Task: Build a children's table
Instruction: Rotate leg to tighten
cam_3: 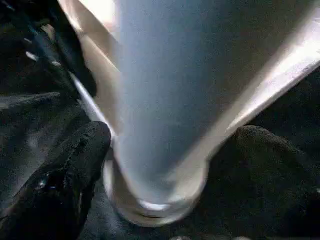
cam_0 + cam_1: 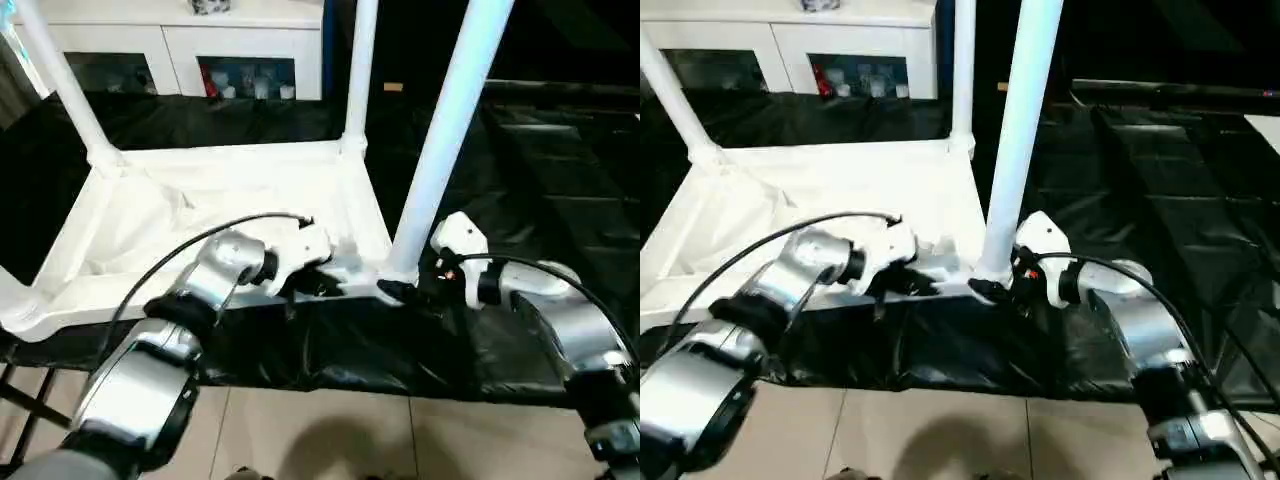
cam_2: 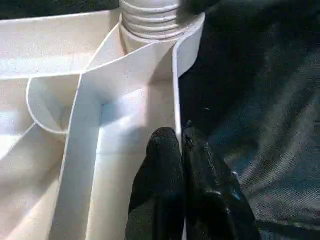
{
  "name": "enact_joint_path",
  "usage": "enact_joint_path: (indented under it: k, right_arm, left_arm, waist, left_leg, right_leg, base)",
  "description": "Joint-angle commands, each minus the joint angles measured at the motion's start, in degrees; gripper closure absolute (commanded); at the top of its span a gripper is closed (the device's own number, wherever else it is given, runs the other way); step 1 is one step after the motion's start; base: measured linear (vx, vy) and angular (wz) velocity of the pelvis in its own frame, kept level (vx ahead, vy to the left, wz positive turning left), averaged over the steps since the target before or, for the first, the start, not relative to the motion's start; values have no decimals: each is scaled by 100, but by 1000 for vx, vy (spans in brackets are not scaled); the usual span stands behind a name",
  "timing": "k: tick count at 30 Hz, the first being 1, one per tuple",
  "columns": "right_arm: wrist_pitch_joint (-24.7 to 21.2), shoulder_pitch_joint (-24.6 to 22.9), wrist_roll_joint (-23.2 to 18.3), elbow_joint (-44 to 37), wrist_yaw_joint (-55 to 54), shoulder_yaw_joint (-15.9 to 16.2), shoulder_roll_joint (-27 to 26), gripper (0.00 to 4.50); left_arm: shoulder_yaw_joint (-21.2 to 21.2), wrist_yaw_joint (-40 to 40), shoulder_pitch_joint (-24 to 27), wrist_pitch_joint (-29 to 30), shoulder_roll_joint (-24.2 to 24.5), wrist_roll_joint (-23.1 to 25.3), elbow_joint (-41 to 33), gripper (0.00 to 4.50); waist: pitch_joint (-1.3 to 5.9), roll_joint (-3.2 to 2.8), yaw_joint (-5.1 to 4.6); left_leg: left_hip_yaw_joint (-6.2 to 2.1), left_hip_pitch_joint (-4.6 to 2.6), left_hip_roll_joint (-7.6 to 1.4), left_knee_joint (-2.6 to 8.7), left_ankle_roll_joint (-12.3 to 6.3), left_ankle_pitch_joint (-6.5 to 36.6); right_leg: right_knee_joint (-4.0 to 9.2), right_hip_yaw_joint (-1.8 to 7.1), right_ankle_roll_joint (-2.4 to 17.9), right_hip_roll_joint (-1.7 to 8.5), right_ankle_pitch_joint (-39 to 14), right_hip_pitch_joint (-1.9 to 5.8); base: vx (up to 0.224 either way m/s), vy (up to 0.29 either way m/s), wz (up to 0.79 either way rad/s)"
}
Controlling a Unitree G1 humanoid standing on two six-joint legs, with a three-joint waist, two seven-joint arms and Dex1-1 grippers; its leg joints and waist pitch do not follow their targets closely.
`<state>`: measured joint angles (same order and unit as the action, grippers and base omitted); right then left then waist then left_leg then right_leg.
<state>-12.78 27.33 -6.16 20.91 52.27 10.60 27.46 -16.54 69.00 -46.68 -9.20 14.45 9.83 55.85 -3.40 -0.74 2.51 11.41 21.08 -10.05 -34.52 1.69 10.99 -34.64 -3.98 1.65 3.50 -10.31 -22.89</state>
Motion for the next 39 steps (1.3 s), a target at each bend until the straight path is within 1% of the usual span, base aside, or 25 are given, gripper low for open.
enact_joint_path:
  k: [1, 2, 3, 5, 7, 8, 9, 10, 11, 12, 17, 20, 21, 22, 24, 25, 26, 28, 30, 32, 35, 36, 37, 38, 39]
  right_arm:
    - [84, 154, 56, 166, -67, 8, -63, 0]
    - [87, 174, 64, 204, -35, 33, -64, 0]
    - [110, 191, 89, 247, 0, 68, -61, 0]
    - [198, 227, 99, 367, 118, 137, -69, 0]
    - [211, 222, 72, 386, 204, 167, -82, 0]
    - [252, 227, 80, 424, 258, 197, -102, 18]
    - [269, 226, 88, 448, 280, 215, -121, 18]
    - [317, 228, 131, 501, 267, 243, -148, 30]
    - [350, 229, 158, 530, 249, 256, -160, 30]
    - [377, 238, 171, 564, 234, 253, -174, 40]
    - [548, 354, 271, 893, 91, 239, -305, 64]
    - [645, 428, 342, 1085, -7, 273, -357, 99]
    - [680, 445, 364, 1136, -19, 289, -367, 99]
    - [731, 493, 369, 1249, -48, 270, -415, 116]
    - [711, 538, 301, 1322, -48, 217, -492, 124]
    - [710, 550, 287, 1339, -44, 201, -516, 124]
    - [710, 553, 288, 1345, -43, 199, -523, 148]
    - [725, 553, 278, 1381, -18, 188, -575, 156]
    - [730, 547, 241, 1433, 11, 144, -648, 164]
    - [661, 454, 149, 1401, -178, 34, -848, 174]
    - [568, 340, 111, 1314, -567, -54, -1051, 176]
    - [294, 145, 30, 1084, -1161, -174, -1417, 177]
    - [160, 6, 11, 923, -1684, -257, -1755, 177]
    - [127, -45, 15, 865, -1913, -289, -1907, 177]
    - [80, -83, 39, 817, -2159, -278, -2119, 178]
  left_arm:
    - [-218, 209, 203, 17, 98, 162, 80, 449]
    - [-207, 183, 208, 53, 99, 148, 60, 449]
    - [-186, 153, 211, 66, 90, 126, 40, 449]
    - [-128, 105, 206, 143, 68, 75, 11, 449]
    - [-101, 76, 186, 207, 52, 58, 38, 449]
    - [-93, 56, 182, 228, 49, 45, 38, 450]
    - [-93, 40, 184, 227, 46, 37, 31, 450]
    - [-89, 35, 199, 257, 37, 21, 7, 450]
    - [-89, 41, 207, 270, 33, 16, -5, 450]
    - [-93, 49, 213, 256, 34, 17, -12, 450]
    - [-95, 43, 241, 249, 48, 16, -68, 450]
    - [-102, 28, 232, 259, 61, 29, -75, 450]
    - [-107, 27, 230, 262, 64, 36, -77, 450]
    - [-114, 24, 223, 287, 73, 30, -92, 450]
    - [-112, 43, 212, 306, 85, 17, -105, 450]
    - [-114, 52, 209, 312, 91, 10, -110, 450]
    - [-114, 55, 207, 314, 94, 7, -111, 450]
    - [-129, 70, 204, 330, 114, 17, -109, 450]
    - [-134, 45, 204, 351, 119, 27, -113, 450]
    - [-102, -340, 216, 505, -4, 65, -154, 450]
    - [-64, -703, 241, 671, -191, 68, -203, 450]
    - [-4, -1179, 270, 885, -508, 44, -265, 450]
    - [18, -1489, 293, 1043, -780, 18, -340, 450]
    - [20, -1604, 302, 1101, -896, 8, -378, 450]
    - [54, -1774, 293, 1192, -1076, -35, -398, 450]
  waist:
    - [404, 131, 20]
    - [401, 116, 23]
    - [401, 127, 16]
    - [401, 129, 21]
    - [398, 155, 13]
    - [396, 146, 17]
    - [397, 151, 18]
    - [393, 170, 14]
    - [391, 167, 12]
    - [395, 170, 7]
    - [403, 171, -9]
    - [395, 173, -33]
    - [386, 176, -43]
    - [381, 180, -47]
    - [377, 183, -58]
    - [367, 181, -65]
    - [370, 181, -65]
    - [375, 187, -63]
    - [377, 180, -67]
    - [374, 175, -72]
    - [369, 170, -81]
    - [365, 169, -78]
    - [349, 167, -64]
    - [348, 172, -83]
    - [345, 173, -92]
  left_leg:
    - [-160, -41, -341, 354, -503, 785]
    - [-164, -44, -346, 357, -501, 791]
    - [-161, -44, -350, 355, -498, 798]
    - [-158, -45, -347, 351, -496, 788]
    - [-150, -43, -341, 347, -511, 793]
    - [-150, -43, -336, 343, -508, 820]
    - [-151, -38, -334, 345, -506, 816]
    - [-153, -38, -338, 346, -503, 824]
    - [-157, -40, -339, 350, -496, 828]
    - [-158, -36, -337, 349, -492, 821]
    - [-157, -37, -338, 345, -499, 781]
    - [-159, -38, -339, 348, -488, 838]
    - [-158, -42, -336, 349, -470, 916]
    - [-159, -43, -327, 345, -447, 954]
    - [-165, -29, -320, 347, -432, 965]
    - [-178, -21, -321, 357, -401, 1001]
    - [-179, -24, -321, 356, -392, 1011]
    - [-181, -39, -331, 361, -373, 1021]
    - [-180, -40, -336, 366, -368, 1027]
    - [-181, -46, -340, 372, -350, 1073]
    - [-171, -87, -342, 370, -291, 1132]
    - [-173, -101, -340, 373, -284, 1172]
    - [-172, -132, -354, 395, -214, 1199]
    - [-181, -120, -351, 406, -190, 1248]
    - [-190, -129, -347, 420, -135, 1369]
  right_leg:
    - [438, 303, 1259, 532, -1223, 306]
    - [433, 303, 1283, 541, -1206, 306]
    - [430, 304, 1295, 546, -1201, 308]
    - [426, 309, 1306, 544, -1186, 314]
    - [430, 310, 1304, 540, -1200, 311]
    - [435, 307, 1299, 547, -1270, 312]
    - [439, 304, 1280, 541, -1306, 316]
    - [444, 307, 1263, 543, -1346, 312]
    - [441, 305, 1253, 541, -1375, 309]
    - [441, 305, 1241, 541, -1380, 310]
    - [426, 308, 1289, 537, -1248, 306]
    - [433, 303, 1300, 538, -1321, 301]
    - [452, 302, 1274, 542, -1474, 298]
    - [467, 303, 1231, 542, -1607, 298]
    - [476, 301, 1191, 547, -1735, 304]
    - [501, 289, 1085, 546, -1976, 303]
    - [506, 292, 1064, 545, -2015, 298]
    - [501, 301, 1057, 541, -1992, 288]
    - [494, 306, 1104, 543, -1897, 285]
    - [498, 303, 1140, 543, -1869, 279]
    - [507, 323, 1193, 540, -1847, 253]
    - [518, 320, 1195, 539, -1898, 243]
    - [539, 327, 1153, 533, -1981, 210]
    - [540, 321, 1130, 531, -2066, 224]
    - [556, 316, 1066, 532, -2272, 215]
  base:
    - [0, 0, 0]
    - [0, 0, 0]
    - [0, 0, 0]
    - [0, 0, 0]
    - [0, 0, 0]
    - [0, 0, 0]
    - [0, 0, 0]
    - [0, 0, 0]
    - [0, 0, 0]
    - [0, 0, 0]
    - [0, 0, 0]
    - [0, 0, 0]
    - [0, 0, 0]
    - [0, 0, 0]
    - [0, 0, 0]
    - [0, 0, 0]
    - [0, 0, 0]
    - [0, 0, 0]
    - [0, 0, 0]
    - [0, 0, 0]
    - [0, 0, 0]
    - [0, 0, 0]
    - [0, 0, 0]
    - [0, 0, 0]
    - [0, 0, 0]
